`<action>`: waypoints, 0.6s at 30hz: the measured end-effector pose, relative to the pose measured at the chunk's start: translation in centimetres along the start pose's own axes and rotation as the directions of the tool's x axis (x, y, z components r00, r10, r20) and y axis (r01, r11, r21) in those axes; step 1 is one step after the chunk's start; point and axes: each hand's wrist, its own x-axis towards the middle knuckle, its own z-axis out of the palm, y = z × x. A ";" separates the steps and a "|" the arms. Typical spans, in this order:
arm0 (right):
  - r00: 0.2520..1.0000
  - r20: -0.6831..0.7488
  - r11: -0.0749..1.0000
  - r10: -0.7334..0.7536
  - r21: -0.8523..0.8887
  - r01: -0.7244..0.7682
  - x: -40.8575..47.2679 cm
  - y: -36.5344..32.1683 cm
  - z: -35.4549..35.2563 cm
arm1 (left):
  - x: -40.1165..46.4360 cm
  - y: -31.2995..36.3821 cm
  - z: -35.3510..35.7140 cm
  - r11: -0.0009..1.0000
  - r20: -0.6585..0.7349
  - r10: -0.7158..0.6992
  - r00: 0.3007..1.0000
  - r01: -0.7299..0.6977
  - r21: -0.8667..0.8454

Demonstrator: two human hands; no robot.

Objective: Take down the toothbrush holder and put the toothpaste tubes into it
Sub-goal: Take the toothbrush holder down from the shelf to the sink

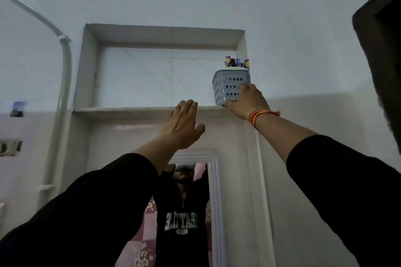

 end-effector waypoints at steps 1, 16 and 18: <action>1.000 -0.009 1.000 0.012 -0.016 -0.012 0.8 0.2 0.6 | 0.6 0.0 0.8 1.000 0.019 -0.010 1.000 0.010 0.024; 0.958 -0.161 0.953 0.236 0.233 -0.196 7.2 -0.2 7.0 | 1.9 -3.9 6.5 0.994 -0.080 0.057 0.995 -0.049 0.098; 0.950 -0.102 0.917 0.296 0.309 -0.253 7.8 -0.5 6.8 | 1.8 -3.9 6.3 0.996 -0.067 0.052 0.996 -0.046 0.080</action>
